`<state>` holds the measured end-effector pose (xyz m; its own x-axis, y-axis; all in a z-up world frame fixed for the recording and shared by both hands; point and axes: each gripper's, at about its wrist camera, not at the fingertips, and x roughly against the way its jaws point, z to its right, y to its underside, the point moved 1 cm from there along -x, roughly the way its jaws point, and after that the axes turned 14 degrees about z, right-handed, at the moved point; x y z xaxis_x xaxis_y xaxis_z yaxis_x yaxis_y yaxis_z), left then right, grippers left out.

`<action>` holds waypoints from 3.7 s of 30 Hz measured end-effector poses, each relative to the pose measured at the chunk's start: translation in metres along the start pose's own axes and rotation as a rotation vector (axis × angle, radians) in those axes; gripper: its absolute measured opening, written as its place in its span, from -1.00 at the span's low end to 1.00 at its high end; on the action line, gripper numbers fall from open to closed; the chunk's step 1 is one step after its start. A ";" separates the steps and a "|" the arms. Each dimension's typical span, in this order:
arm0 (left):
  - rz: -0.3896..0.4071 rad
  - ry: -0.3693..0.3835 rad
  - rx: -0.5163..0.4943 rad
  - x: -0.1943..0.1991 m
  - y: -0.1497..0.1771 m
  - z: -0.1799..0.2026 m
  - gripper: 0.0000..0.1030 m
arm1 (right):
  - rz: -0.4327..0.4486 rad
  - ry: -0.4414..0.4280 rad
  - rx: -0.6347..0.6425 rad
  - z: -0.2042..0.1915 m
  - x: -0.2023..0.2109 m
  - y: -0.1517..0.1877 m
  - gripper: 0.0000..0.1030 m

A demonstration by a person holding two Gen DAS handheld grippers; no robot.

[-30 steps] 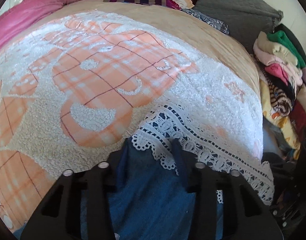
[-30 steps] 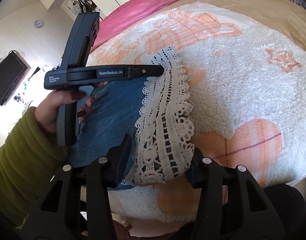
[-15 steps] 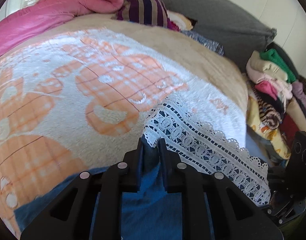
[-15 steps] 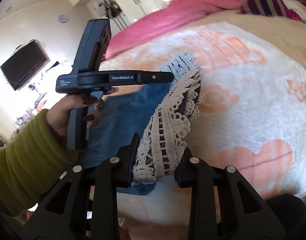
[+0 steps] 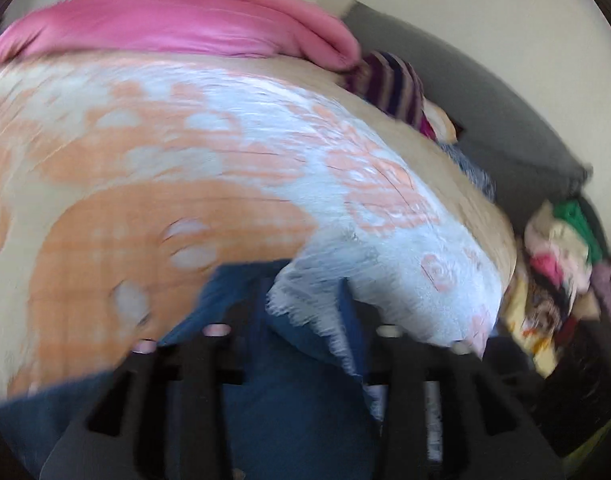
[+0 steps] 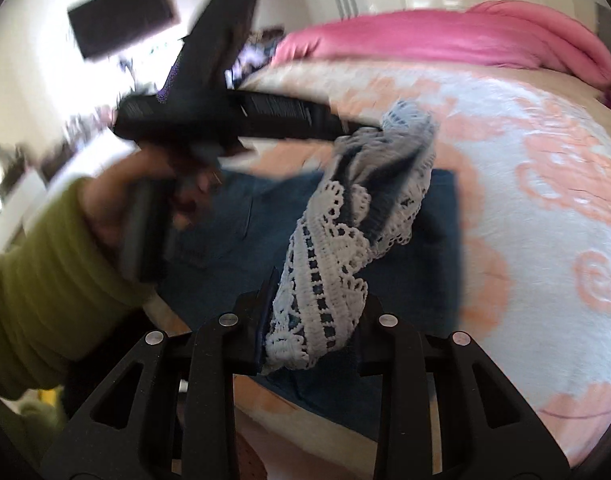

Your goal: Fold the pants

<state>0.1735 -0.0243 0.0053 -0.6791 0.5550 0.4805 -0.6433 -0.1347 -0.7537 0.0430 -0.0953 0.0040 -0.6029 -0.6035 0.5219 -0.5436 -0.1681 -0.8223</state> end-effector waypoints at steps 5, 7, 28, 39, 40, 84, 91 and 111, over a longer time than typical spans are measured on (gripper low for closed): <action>0.051 -0.021 0.172 0.031 0.011 -0.050 0.18 | -0.047 0.039 0.161 -0.035 -0.023 0.018 -0.32; 0.041 0.004 0.241 0.032 0.013 -0.065 0.19 | -0.034 0.074 0.243 -0.046 -0.025 0.023 -0.24; 0.114 -0.002 0.144 0.028 0.011 -0.039 -0.62 | 0.060 0.076 0.476 -0.102 -0.019 0.024 -0.78; 0.058 -0.139 0.073 0.015 0.019 -0.054 -0.26 | -0.008 -0.062 0.386 -0.101 -0.024 0.038 -0.24; 0.066 -0.149 0.068 0.018 0.018 -0.055 -0.12 | -0.008 -0.096 0.350 -0.098 -0.019 0.036 -0.20; 0.039 -0.211 -0.109 0.111 0.090 0.023 0.29 | 0.031 0.083 -0.012 0.043 0.050 0.004 0.24; 0.058 -0.213 -0.140 0.092 0.073 0.038 0.58 | 0.063 0.121 0.031 0.064 0.029 -0.036 0.36; -0.045 -0.242 -0.166 0.037 0.090 0.031 0.61 | -0.136 0.153 0.060 0.100 -0.095 -0.051 0.02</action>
<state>0.0797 -0.0412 -0.0309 -0.7282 0.3431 0.5933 -0.6220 0.0326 -0.7823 0.1871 -0.1074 -0.0264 -0.6101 -0.4477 0.6537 -0.5931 -0.2890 -0.7515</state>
